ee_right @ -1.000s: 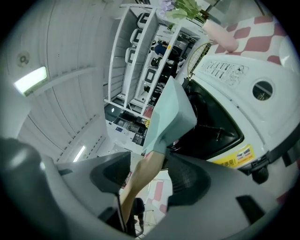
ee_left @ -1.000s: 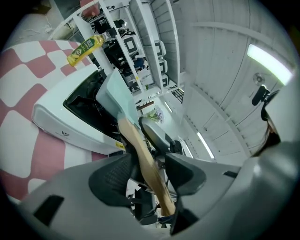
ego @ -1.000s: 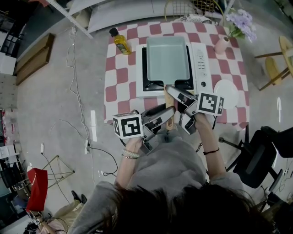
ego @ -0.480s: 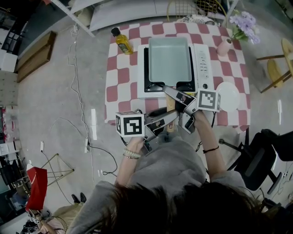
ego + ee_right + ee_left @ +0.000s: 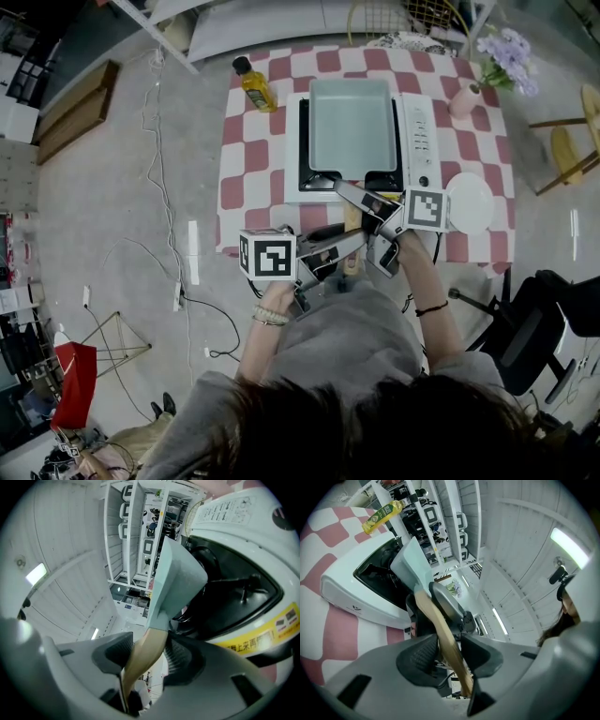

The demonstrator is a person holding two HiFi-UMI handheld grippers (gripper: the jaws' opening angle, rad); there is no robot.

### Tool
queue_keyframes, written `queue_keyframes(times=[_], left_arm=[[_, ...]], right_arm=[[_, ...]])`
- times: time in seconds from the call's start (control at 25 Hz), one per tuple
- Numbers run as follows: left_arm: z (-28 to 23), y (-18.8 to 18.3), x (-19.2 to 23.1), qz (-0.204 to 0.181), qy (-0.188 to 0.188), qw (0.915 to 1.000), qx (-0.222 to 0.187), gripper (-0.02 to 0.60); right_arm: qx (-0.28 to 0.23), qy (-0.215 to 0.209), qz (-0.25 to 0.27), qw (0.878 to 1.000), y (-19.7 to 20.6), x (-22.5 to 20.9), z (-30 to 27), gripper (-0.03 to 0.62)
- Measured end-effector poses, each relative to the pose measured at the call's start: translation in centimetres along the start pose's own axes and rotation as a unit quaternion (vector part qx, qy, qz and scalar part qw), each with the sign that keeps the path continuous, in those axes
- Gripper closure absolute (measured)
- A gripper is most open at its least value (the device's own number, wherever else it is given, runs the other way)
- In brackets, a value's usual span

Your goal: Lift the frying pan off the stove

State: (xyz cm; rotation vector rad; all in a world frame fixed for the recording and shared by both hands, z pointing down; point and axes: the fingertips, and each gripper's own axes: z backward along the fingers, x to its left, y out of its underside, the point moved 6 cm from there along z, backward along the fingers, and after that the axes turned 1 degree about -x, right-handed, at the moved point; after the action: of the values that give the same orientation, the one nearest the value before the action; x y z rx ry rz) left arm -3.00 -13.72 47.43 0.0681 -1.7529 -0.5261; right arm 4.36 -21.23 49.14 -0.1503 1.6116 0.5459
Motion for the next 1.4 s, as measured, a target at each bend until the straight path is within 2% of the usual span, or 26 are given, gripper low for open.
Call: queue_keyframes(times=[0.68,0.96,1.4], left_arm=[[0.1,0.2,0.0,-0.021,-0.002,0.9998,0.006,0.411],[0.1,0.1,-0.6,-0.035,-0.002,0.9993,0.007,0.411],[0.0,-0.3,-2.2,-0.056,0.015,0.9983,0.002,0.411]], right_arm=[[-0.005,0.004,-0.005,1.000,0.2,0.0,0.0,0.384],[-0.008,-0.006,0.006,1.000,0.0,0.8,0.2,0.384],[-0.010,0.004,0.031,0.999,-0.5,2.6,0.6,0.384]])
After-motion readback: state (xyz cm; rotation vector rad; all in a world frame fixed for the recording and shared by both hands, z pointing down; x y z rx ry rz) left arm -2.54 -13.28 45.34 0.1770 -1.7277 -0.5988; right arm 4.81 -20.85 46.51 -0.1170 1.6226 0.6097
